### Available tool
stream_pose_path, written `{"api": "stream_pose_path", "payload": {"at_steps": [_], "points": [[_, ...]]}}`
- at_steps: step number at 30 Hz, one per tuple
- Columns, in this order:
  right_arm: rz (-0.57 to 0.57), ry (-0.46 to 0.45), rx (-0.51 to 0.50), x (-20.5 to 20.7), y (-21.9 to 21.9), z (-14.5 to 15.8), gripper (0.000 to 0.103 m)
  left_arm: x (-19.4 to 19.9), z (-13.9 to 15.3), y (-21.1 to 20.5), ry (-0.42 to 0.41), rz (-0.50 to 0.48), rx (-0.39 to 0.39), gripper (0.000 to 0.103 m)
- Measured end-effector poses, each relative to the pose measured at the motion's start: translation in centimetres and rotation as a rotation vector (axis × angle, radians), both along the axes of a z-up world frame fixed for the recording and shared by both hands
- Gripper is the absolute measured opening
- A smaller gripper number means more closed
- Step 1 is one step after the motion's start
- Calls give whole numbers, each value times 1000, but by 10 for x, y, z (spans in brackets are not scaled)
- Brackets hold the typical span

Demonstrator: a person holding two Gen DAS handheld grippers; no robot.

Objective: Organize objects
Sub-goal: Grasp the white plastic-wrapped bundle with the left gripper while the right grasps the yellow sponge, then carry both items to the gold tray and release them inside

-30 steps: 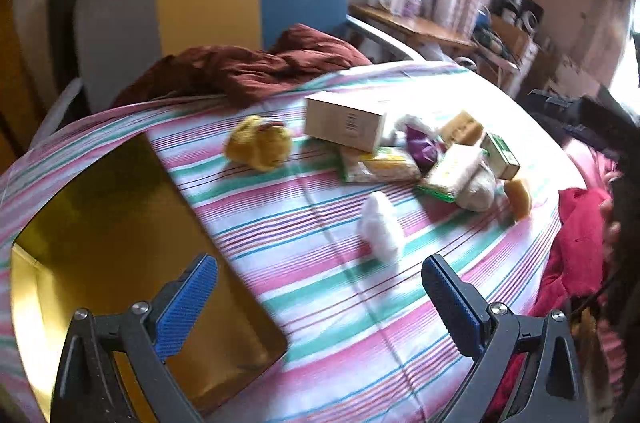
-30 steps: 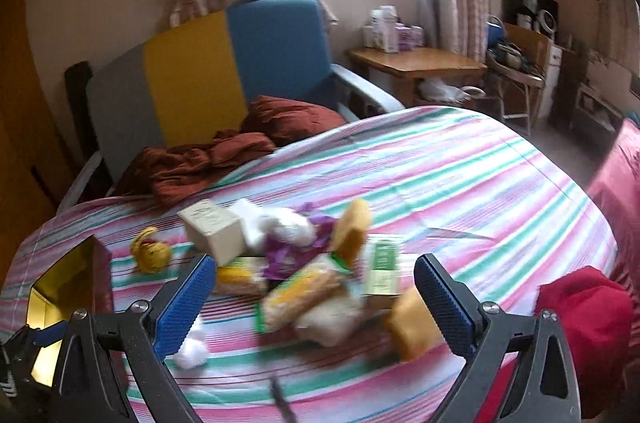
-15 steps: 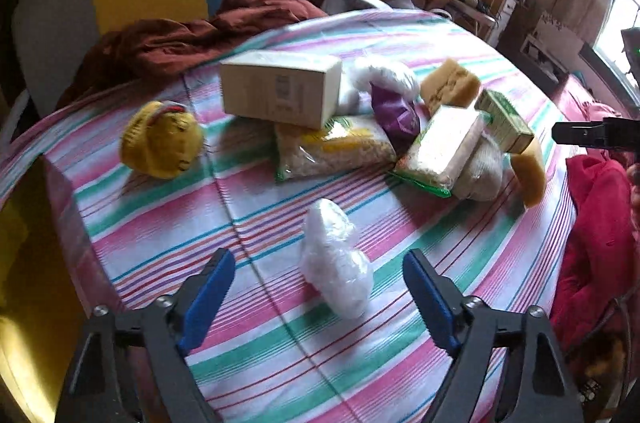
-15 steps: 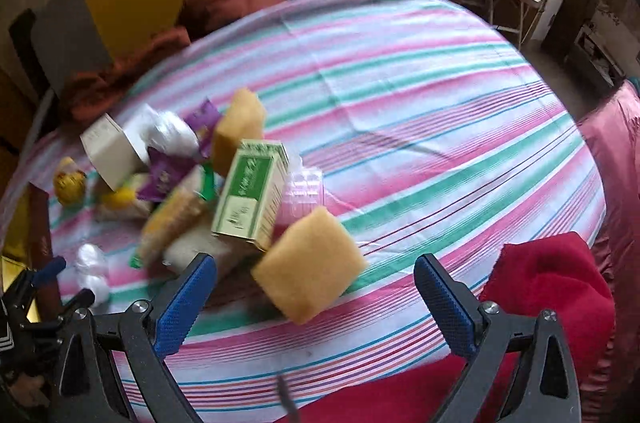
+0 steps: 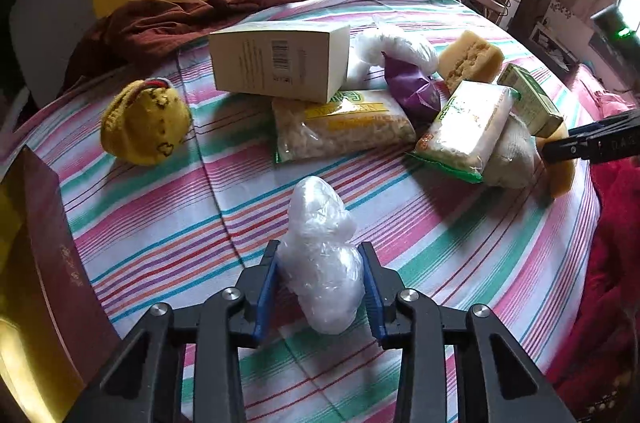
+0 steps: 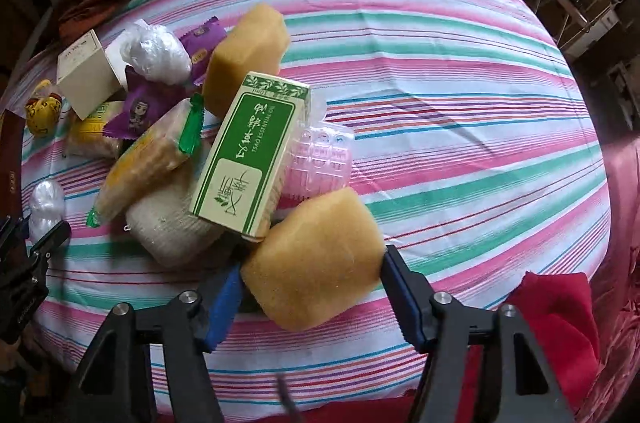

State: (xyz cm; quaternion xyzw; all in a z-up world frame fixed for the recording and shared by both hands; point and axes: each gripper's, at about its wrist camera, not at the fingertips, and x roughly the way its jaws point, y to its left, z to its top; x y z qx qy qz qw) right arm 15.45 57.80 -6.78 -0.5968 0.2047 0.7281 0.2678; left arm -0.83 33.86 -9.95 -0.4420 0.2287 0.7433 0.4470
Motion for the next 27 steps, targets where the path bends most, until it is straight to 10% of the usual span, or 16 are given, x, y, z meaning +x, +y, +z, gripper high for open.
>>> {"api": "stream_pose_path", "payload": {"at_steps": [12, 27], "points": [[54, 265, 75, 23, -52, 74, 64, 10, 36, -46, 1, 35, 119, 38], [377, 454, -5, -78, -177, 90, 64, -14, 90, -140, 87, 228, 242, 38]]}}
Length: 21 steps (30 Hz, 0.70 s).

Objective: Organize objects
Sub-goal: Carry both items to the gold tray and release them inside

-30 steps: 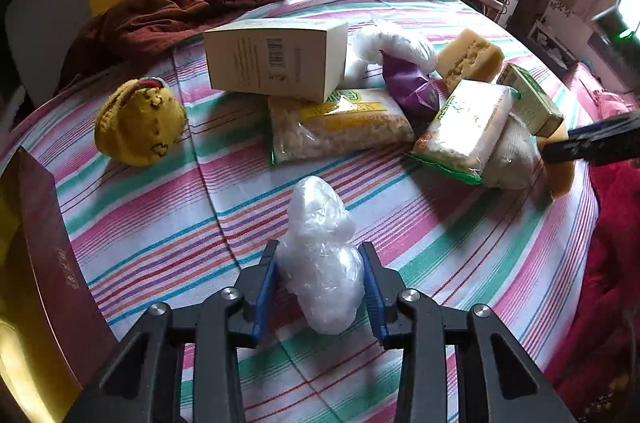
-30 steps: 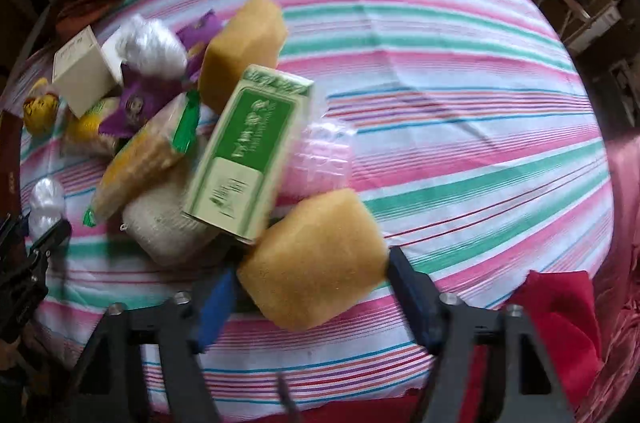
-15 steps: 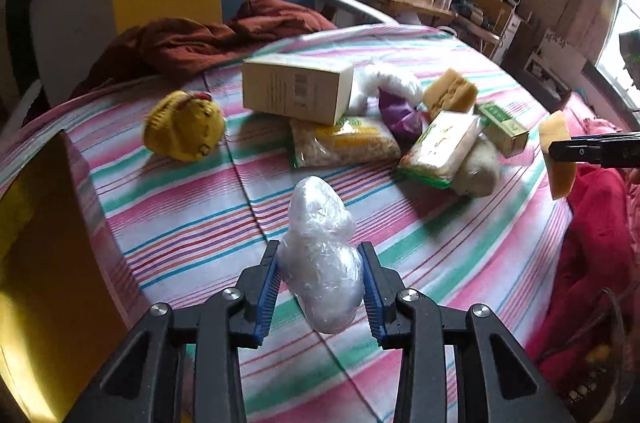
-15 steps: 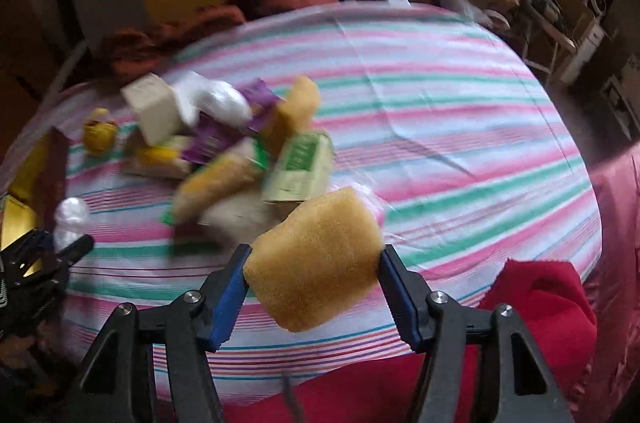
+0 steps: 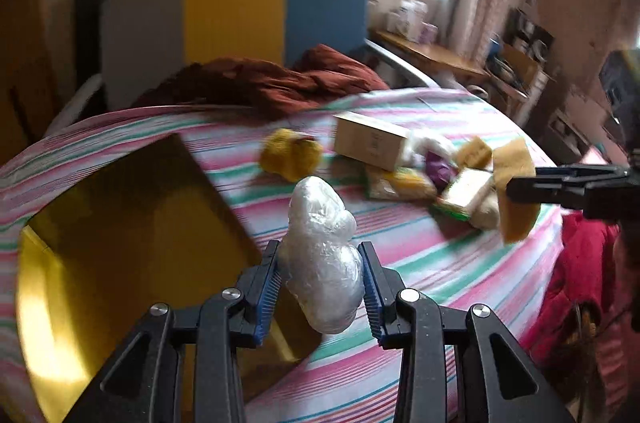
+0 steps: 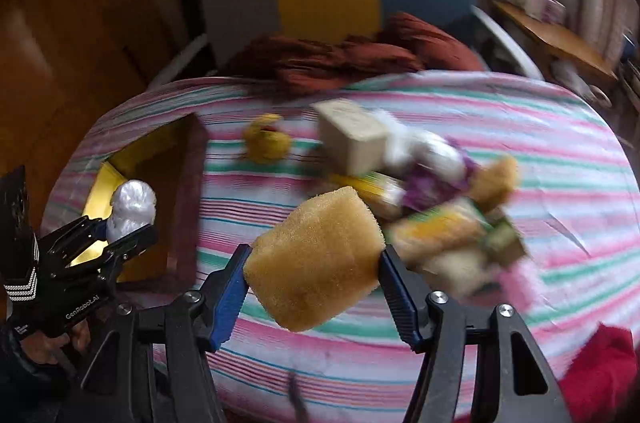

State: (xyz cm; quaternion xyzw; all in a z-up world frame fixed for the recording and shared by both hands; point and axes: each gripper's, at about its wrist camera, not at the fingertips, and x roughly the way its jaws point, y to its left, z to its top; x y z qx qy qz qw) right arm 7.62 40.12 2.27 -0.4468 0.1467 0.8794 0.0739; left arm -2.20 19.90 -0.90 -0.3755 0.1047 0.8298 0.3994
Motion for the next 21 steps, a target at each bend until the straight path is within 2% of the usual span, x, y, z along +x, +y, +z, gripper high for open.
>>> {"api": "stream_pose_path", "payload": {"at_steps": [6, 12, 14, 15, 16, 21], "points": [[169, 36, 28, -50, -79, 2, 64, -23, 9, -69, 35, 176, 17, 39], [293, 36, 110, -93, -165, -7, 66, -51, -4, -140, 36, 375, -25, 41], [303, 40, 166, -101, -186, -11, 69, -59, -12, -159, 20, 430, -39, 60], [316, 40, 199, -103, -199, -13, 71, -61, -15, -168, 18, 459, -46, 75], [328, 40, 217, -104, -208, -14, 74, -62, -18, -179, 25, 505, -47, 84], [360, 52, 266, -107, -236, -17, 76, -58, -24, -215, 22, 589, -26, 85]]}}
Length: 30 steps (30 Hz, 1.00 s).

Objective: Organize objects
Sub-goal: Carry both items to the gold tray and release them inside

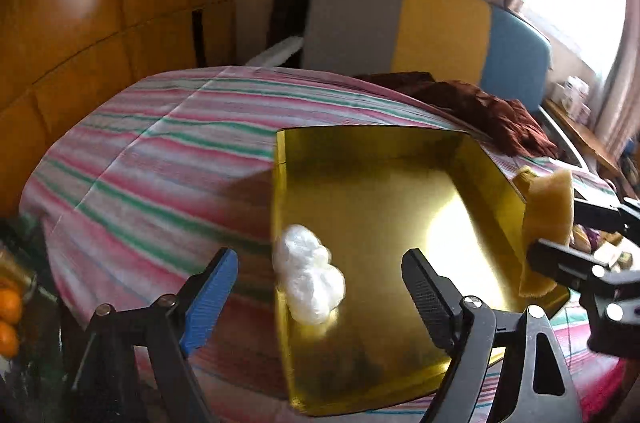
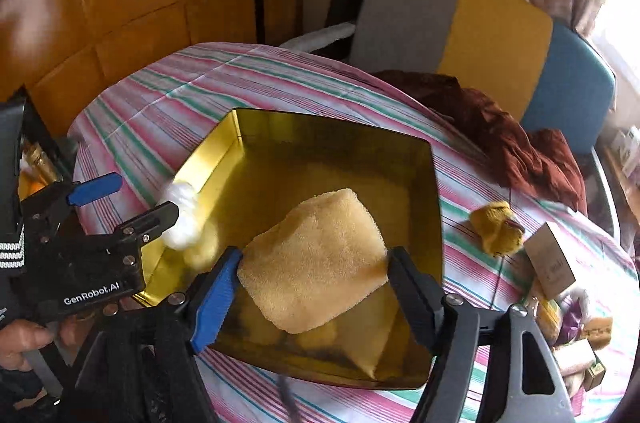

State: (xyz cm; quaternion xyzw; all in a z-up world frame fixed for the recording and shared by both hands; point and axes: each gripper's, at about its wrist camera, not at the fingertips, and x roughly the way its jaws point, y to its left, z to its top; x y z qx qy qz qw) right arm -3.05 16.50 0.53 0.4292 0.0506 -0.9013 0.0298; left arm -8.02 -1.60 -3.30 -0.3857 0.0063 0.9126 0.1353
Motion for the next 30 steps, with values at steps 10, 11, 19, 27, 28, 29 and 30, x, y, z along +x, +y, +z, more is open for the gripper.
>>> {"api": "stream_pose_path", "payload": {"at_steps": [10, 11, 19, 27, 28, 29, 30], "points": [[-8, 60, 78, 11, -13, 10, 76, 7, 10, -14, 24, 44, 25, 85], [-8, 65, 81, 12, -13, 11, 76, 7, 10, -13, 24, 43, 26, 85], [-24, 78, 79, 16, -12, 12, 76, 9, 15, -7, 26, 32, 19, 85], [-37, 83, 77, 19, -8, 12, 76, 11, 18, -1, 30, 17, 13, 85], [-39, 83, 77, 19, -7, 11, 76, 11, 18, 0, 29, 14, 11, 85], [-42, 83, 77, 19, -6, 11, 76, 12, 18, 1, 30, 11, 10, 85], [-45, 83, 76, 20, -4, 11, 76, 12, 18, 3, 29, 7, 9, 85]]}}
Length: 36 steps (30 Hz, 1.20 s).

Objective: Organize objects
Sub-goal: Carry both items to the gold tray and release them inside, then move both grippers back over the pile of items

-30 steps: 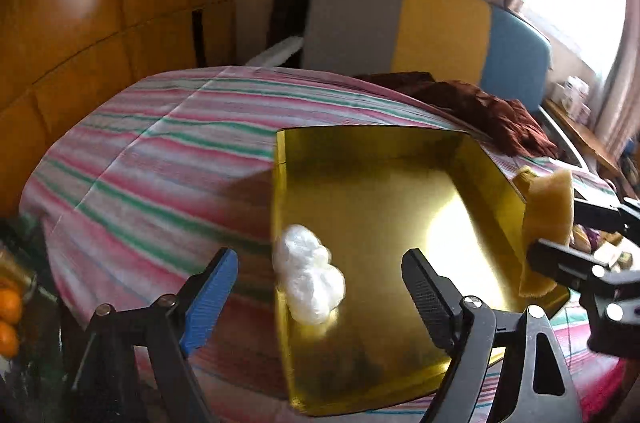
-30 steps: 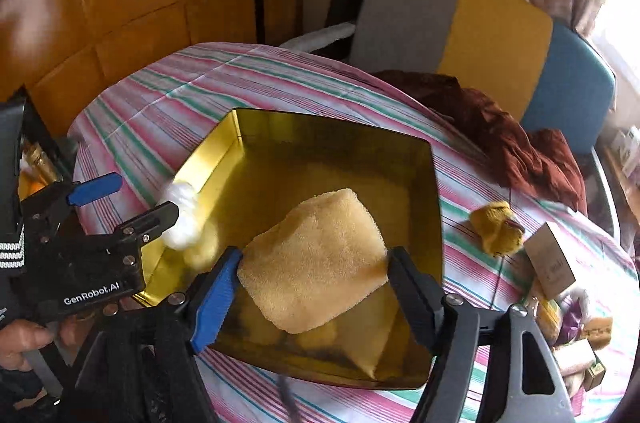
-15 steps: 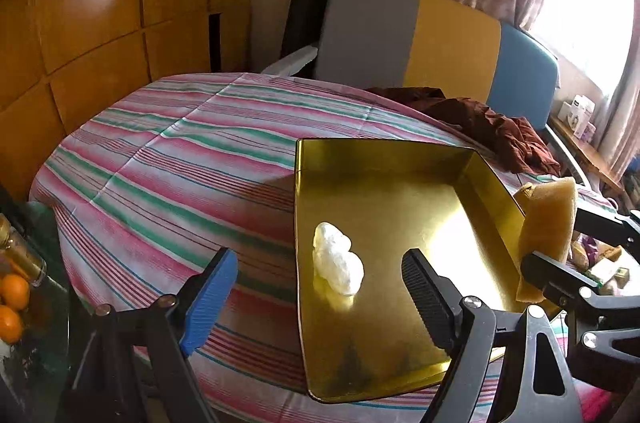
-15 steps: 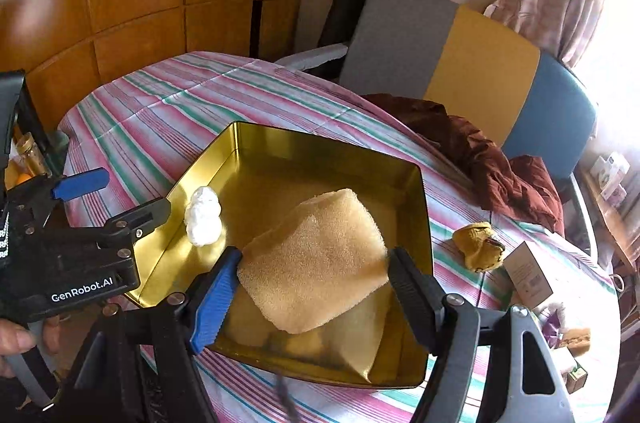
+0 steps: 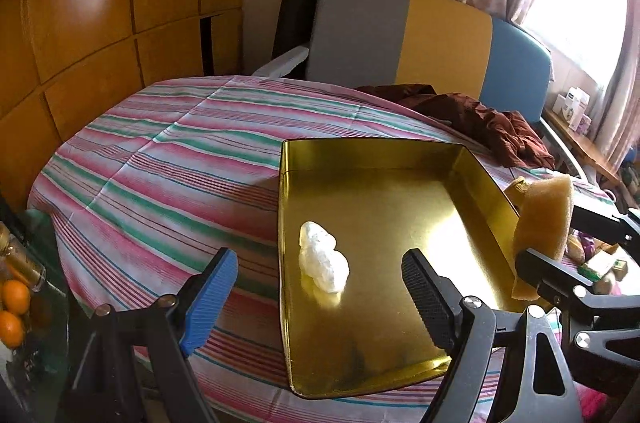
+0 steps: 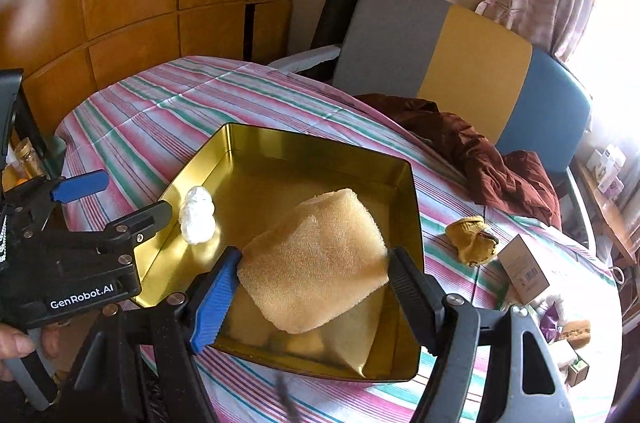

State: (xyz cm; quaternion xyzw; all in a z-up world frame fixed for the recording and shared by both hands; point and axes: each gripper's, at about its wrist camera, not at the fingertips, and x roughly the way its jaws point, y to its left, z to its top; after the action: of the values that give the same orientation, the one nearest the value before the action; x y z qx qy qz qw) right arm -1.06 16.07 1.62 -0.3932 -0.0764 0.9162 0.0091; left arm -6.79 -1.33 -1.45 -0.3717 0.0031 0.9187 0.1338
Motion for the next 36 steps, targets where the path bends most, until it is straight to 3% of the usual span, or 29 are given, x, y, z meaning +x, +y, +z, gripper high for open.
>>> {"api": "stream_pose_path", "payload": {"at_steps": [11, 17, 25, 34, 36], "points": [[-55, -8, -11, 7, 24, -4, 76, 7, 5, 21, 5, -54, -13, 85], [-123, -42, -43, 15, 63, -14, 76, 12, 9, 44, 13, -120, -19, 85], [-355, -78, -114, 52, 170, -19, 76, 25, 13, 98, 11, -289, -15, 85], [-653, -116, -201, 133, 304, -8, 76, 49, 11, 170, -3, -521, -20, 85], [-708, -147, -181, 150, 328, -8, 76, 54, 9, 182, -11, -556, -20, 85]]}}
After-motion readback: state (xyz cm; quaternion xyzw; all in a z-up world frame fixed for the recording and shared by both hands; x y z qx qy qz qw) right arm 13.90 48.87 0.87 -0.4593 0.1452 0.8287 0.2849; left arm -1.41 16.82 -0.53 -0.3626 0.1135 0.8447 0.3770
